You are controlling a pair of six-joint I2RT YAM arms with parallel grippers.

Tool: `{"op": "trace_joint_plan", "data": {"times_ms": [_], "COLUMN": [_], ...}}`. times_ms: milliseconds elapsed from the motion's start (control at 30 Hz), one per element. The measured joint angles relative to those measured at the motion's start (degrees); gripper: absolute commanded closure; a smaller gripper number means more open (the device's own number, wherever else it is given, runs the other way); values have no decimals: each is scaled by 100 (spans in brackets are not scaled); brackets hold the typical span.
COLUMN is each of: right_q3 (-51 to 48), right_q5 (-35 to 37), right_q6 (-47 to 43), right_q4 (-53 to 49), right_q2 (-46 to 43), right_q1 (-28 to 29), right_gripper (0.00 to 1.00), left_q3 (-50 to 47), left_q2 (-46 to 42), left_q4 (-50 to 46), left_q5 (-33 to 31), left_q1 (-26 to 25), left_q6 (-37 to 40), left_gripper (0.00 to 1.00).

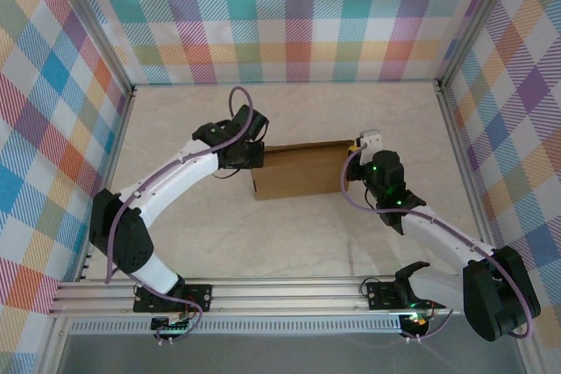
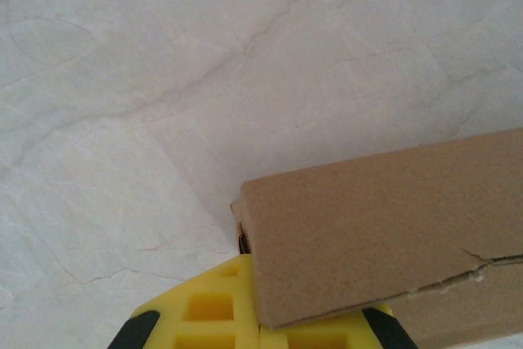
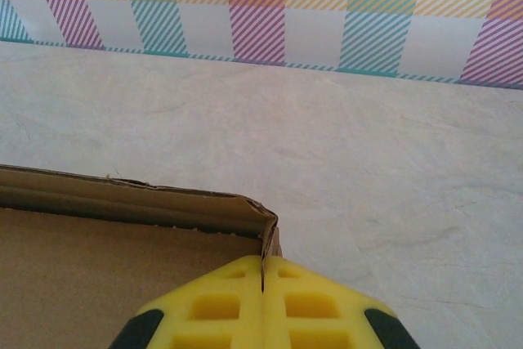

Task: Fold the paper box

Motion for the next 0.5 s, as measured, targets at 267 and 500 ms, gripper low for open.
{"op": "trace_joint_plan", "data": {"times_ms": [267,500], "right_q3": [-94,-96], "right_q5": [48,94], "right_q6": [0,2], "right_q4": [129,129], "right_q2": [-52,-59], "right_q1": [0,-2], "right_gripper": [100,100], "left_q3": [-245,-278], "left_q2": [-153,-306], "left_q4": [223,61], "left_q5": [-293,-229], "left_q1": [-153,-162], "left_q6": [-160,-96], "left_gripper": [72,52]}}
